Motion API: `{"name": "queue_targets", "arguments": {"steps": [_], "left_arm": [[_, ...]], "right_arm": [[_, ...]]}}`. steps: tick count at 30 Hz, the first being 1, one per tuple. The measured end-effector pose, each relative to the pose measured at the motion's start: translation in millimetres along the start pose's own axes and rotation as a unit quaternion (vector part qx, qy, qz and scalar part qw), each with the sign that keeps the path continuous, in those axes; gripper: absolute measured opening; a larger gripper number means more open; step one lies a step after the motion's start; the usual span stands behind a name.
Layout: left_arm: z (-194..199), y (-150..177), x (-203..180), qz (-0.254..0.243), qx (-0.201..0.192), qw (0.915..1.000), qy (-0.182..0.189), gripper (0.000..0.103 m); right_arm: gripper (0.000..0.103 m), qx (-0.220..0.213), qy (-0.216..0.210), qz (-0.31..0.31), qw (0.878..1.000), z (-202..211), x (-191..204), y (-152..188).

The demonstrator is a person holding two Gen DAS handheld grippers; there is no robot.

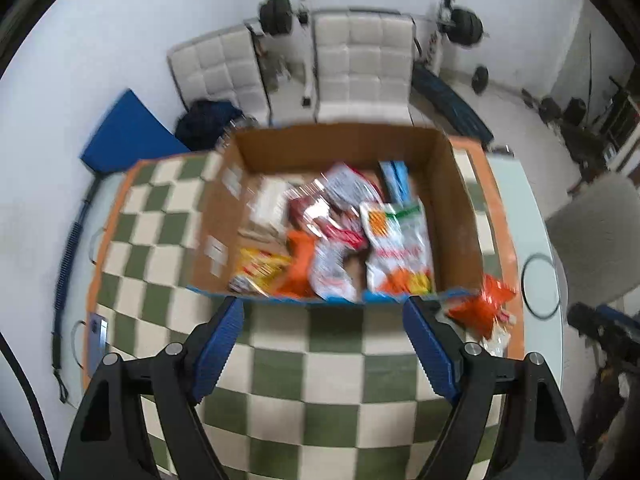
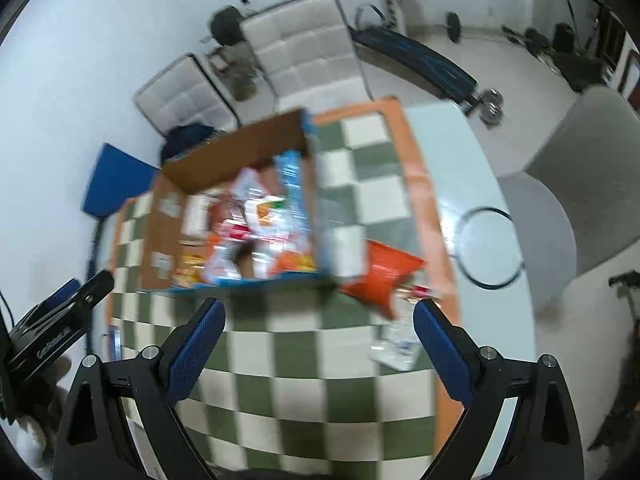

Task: Organize snacks
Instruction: 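Withdraw both tools from the box toward the orange packet and beige pouch, then grasp the orange packet with the left tool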

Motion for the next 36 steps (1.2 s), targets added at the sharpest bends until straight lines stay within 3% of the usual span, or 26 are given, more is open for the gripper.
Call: {"name": "queue_targets", "arguments": {"steps": [5,11,17,20,23,25,27,29,31,33,36], "left_arm": [[-56,33,-39,-0.021,0.058,0.9981,-0.005,0.081],[-92,54,-59,-0.06,0.089,0.9934,-0.042,0.081],[-107,54,-63,-0.082,0.097,0.9896,-0.068,0.081],[-110,52,-67,-0.087,0.096,0.9891,-0.07,0.081],[-113,53,-73,-0.089,0.098,0.9891,-0.065,0.081],[-113,56,-78,-0.089,0.1,0.9891,-0.061,0.081],[-114,60,-79,-0.086,0.103,0.9892,-0.059,0.081],[-114,64,-76,-0.08,0.106,0.9894,-0.059,0.081],[-113,67,-71,-0.069,0.109,0.9899,-0.059,0.081],[-112,70,-65,-0.06,0.112,0.99,-0.061,0.081],[-108,70,-56,-0.056,0.11,0.9898,-0.072,0.081]], "right_arm": [[0.097,0.085,0.023,-0.014,0.996,-83,-50,17],[0.093,0.168,0.021,-0.05,0.984,-170,-61,60],[0.086,0.174,0.043,-0.039,0.983,-207,-50,72],[0.07,0.156,0.09,0.015,0.984,-205,-46,72],[0.045,0.141,0.109,0.044,0.983,-200,-57,78],[0.045,0.153,0.108,0.041,0.981,-198,-71,84],[0.045,0.178,0.087,0.023,0.98,-196,-82,90],[0.047,0.188,0.031,-0.035,0.981,-186,-88,85],[0.066,0.179,-0.024,-0.082,0.98,-174,-87,72],[0.072,0.157,-0.078,-0.124,0.977,-163,-81,51],[0.072,0.16,-0.114,-0.151,0.969,-167,-67,29]]}}
Point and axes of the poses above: each gripper's, at about its wrist camera, not at the fingertips, and z roughly against the way its jaws point, x to its left, y to its underside, the point moved 9 cm from there along -z, roughly the way its jaws point, and after that the axes turned 14 degrees about y, right-handed, at the moved point
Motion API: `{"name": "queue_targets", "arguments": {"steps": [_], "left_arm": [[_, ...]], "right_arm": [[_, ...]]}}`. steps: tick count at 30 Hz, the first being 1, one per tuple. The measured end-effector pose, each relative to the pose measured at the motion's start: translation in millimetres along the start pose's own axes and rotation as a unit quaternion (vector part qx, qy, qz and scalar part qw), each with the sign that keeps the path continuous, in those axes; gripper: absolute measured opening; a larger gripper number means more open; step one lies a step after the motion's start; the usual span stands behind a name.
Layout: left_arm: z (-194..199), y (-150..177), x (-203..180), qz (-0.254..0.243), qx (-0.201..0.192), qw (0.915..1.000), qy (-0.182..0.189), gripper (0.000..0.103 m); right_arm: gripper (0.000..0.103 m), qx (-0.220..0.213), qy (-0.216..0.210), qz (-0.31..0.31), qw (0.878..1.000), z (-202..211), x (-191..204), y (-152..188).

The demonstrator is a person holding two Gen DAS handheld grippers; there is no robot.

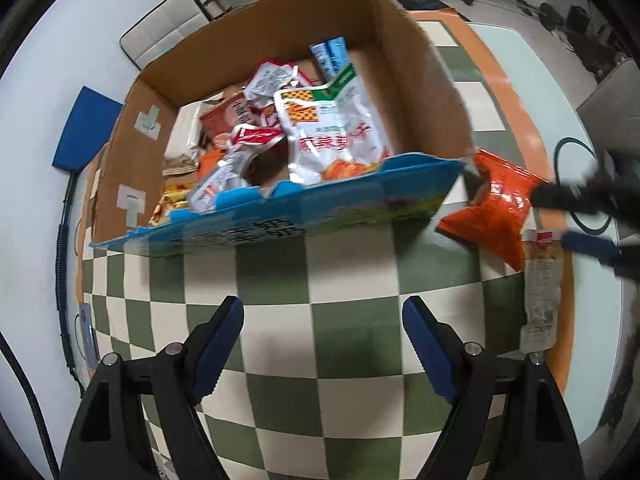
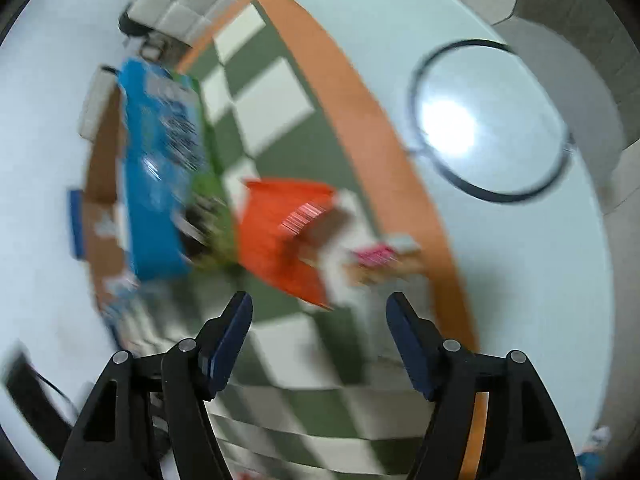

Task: Organize snacks
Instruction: 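Grasp the orange packet with the left tool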

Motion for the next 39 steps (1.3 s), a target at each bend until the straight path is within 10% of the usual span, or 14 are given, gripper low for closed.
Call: {"name": "queue_targets", "arguments": {"steps": [5,11,18,20,24,30,39], "left_arm": [[2,3,14,0.014,-0.001,0.9999,-0.008,0.081],[2,4,21,0.026,0.003,0.9997,-0.002,0.081],[2,5,18,0.028,0.011,0.9993,0.02,0.081],[-1,8,15,0.031,0.025,0.9986,0.035,0.081],[-5,11,-1,0.038,0.049,0.9947,0.082,0.079],[-33,18,-57,0.012,0.118,0.9813,0.151,0.079],[-81,19,-108,-0.029,0.168,0.9737,0.151,0.08]], "right_arm": [[0.072,0.026,0.014,0.0,1.0,-34,23,-11],[0.043,0.026,0.036,0.028,0.999,-46,23,-5],[0.042,0.079,0.038,0.102,0.991,-54,22,65],[0.043,0.102,0.028,0.114,0.988,-57,24,84],[0.079,0.092,0.002,0.105,0.99,-33,18,90],[0.079,0.028,0.043,0.07,0.996,18,-32,60],[0.079,0.032,0.095,0.05,0.994,6,-84,36]]}}
Point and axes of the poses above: each gripper's, at about its wrist camera, not at the fingertips, and z roughly against the way its jaws point, x to its left, y to its underside, the point moved 9 cm from there along -z, roughly the way its jaws point, and after that the axes turned 14 degrees about y, right-handed, at the moved point
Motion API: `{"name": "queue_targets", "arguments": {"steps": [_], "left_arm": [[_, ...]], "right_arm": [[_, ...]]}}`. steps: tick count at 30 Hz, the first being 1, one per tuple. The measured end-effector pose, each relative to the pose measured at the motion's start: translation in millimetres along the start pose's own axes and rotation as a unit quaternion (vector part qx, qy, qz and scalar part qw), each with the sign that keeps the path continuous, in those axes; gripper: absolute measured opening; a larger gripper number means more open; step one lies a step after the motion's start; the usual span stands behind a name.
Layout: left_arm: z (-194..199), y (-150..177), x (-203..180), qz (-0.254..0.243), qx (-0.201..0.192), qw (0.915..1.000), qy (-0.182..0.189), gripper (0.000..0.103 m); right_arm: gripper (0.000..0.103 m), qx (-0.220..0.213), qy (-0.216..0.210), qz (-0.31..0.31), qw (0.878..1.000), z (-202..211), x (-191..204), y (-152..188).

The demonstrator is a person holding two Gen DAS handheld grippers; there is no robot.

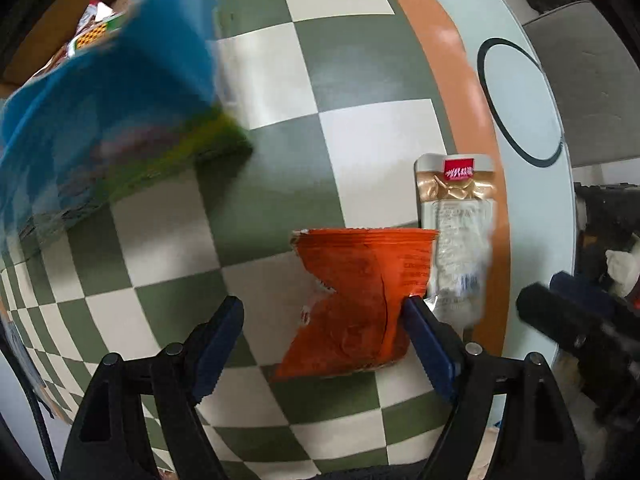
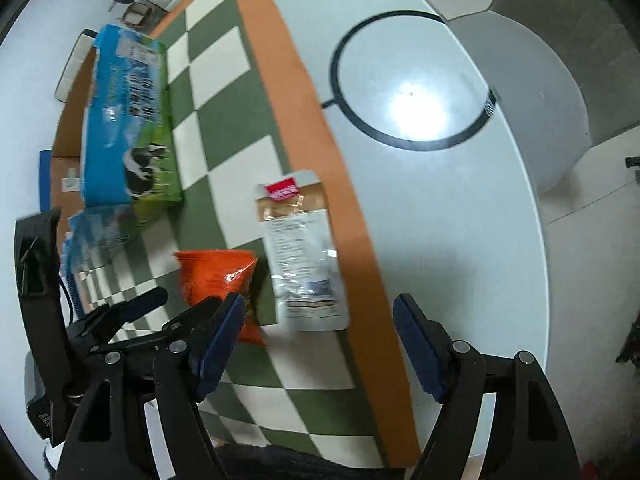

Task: Organize snacks
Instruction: 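Grasp the orange packet with the left tool, then lift the orange packet with the left tool while the right grasps the beige pouch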

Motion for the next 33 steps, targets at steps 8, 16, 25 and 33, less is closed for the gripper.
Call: {"name": "queue_targets", "arguments": {"steps": [8,16,25,33], "left_arm": [[8,6,14,0.0,-0.015,0.9998,-0.015,0.054],[15,23,52,0.044,-0.009,0.9985,0.03,0.054],[3,14,29,-0.005,0.016,0.999,0.041,0.057],[-12,16,33,0.007,0.005,1.0,-0.005,0.05]], "right_arm": [[0.079,-0.002,0.017,0.004,1.0,-21,18,-10],[0.079,0.0,0.029,0.027,0.999,-31,47,-16],[0.079,0.002,0.054,0.038,0.998,-39,52,-19],[0.079,0.005,0.069,0.052,0.996,-50,60,-17]]}}
Point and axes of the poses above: each gripper's, at about its wrist camera, not at the fingertips, and z roughly against the way its jaws point, x to its left, y to its underside, the point moved 9 cm from there along -z, roughly the way its jaws point, and after that the axes turned 14 degrees about y, right-handed, at the moved point
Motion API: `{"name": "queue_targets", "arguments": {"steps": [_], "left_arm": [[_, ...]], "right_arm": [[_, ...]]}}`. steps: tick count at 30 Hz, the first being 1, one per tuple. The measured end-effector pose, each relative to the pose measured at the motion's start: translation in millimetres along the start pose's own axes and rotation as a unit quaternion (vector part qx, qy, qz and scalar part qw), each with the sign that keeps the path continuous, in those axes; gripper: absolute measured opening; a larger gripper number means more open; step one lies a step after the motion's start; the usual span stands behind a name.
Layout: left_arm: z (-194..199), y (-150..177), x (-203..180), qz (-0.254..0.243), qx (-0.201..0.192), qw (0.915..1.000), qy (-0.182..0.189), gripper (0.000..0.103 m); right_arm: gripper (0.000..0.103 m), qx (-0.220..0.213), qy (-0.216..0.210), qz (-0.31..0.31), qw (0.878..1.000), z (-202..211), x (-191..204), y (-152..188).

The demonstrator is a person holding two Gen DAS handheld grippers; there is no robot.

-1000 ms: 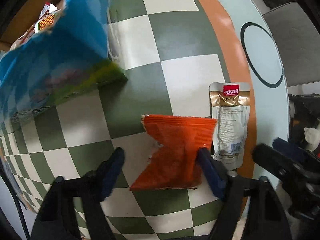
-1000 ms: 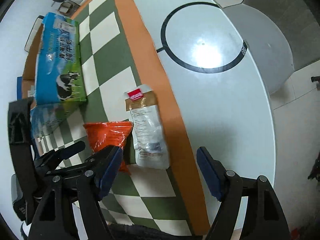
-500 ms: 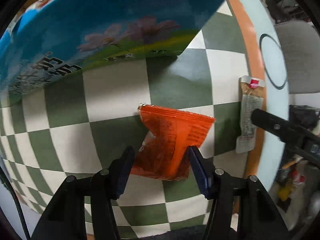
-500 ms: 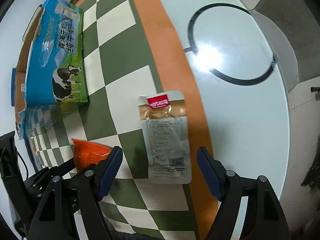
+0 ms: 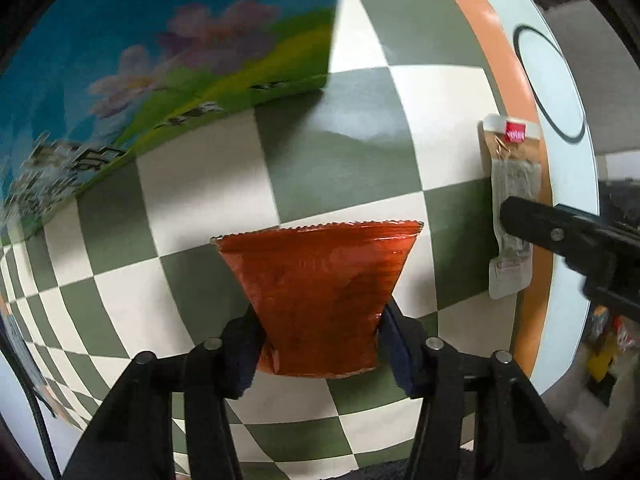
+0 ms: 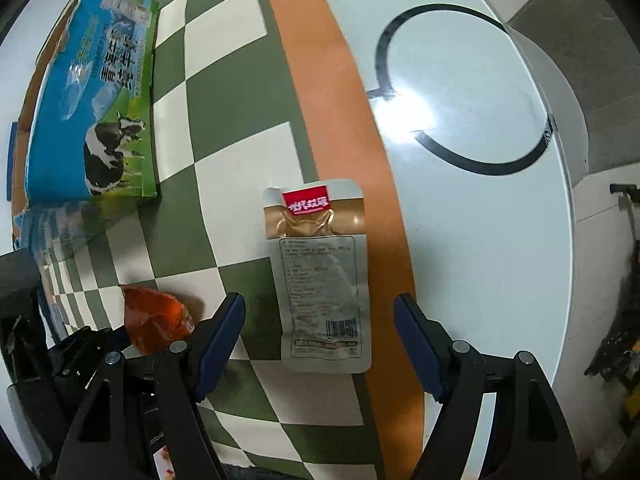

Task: Organize snacks
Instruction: 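Lift the orange packet with the left tool while the right grasps the beige pouch, then carry both packets over the box and open both tools to drop them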

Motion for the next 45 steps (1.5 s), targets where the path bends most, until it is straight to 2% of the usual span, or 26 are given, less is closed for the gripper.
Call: {"name": "queue_targets", "arguments": {"steps": [4,6,8,9,10,15,19,29,33,35,40,41,45], "left_arm": [[1,4,12,0.017,-0.008,0.9998,-0.004,0.049],[1,3,17,0.023,-0.01,0.9997,-0.007,0.049],[1,4,24,0.026,-0.013,0.9995,-0.009,0.048],[0,8,23,0.028,-0.015,0.9994,-0.01,0.048],[0,10,22,0.03,-0.017,0.9993,-0.011,0.048],[1,17,18,0.035,-0.024,0.999,-0.011,0.045],[14,27,15,0.037,-0.035,0.9987,-0.005,0.044],[56,22,7,0.038,-0.068,0.9967,0.021,0.042],[88,24,5,0.034,-0.092,0.9947,0.031,0.042],[131,19,16,0.031,-0.102,0.9937,0.034,0.042],[187,26,30,0.027,-0.143,0.9882,0.046,0.042],[186,27,28,0.025,-0.149,0.9875,0.046,0.042],[224,10,34,0.016,-0.179,0.983,0.036,0.042]], "right_arm": [[0.081,0.004,0.036,0.016,0.999,-16,13,-1],[0.08,-0.009,0.08,0.042,0.996,-18,20,-2],[0.076,-0.022,0.112,0.054,0.992,-17,26,-1],[0.065,-0.035,0.125,0.059,0.99,-15,27,-1],[0.056,-0.048,0.121,0.062,0.989,-11,31,-1],[0.052,-0.05,0.098,0.057,0.992,-8,38,5],[0.051,-0.052,0.088,0.056,0.993,-1,35,11],[0.051,-0.073,0.041,0.055,0.995,38,43,30],[0.051,-0.087,0.021,0.061,0.994,67,51,35],[0.051,-0.094,0.006,0.064,0.994,82,55,36],[0.051,-0.12,-0.036,0.071,0.99,131,69,38],[0.051,-0.126,-0.043,0.073,0.988,142,73,40],[0.051,-0.149,-0.071,0.079,0.983,181,94,31]]}}
Point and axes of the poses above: each gripper's, at about its wrist camera, not at the fingertips, and z roughly against the way its jaws point, x to its left, y to its underside, the point moved 9 cm from there along -z, roughly the way its jaws point, and after that the axes turned 14 degrees about y, right-handed, at the moved point
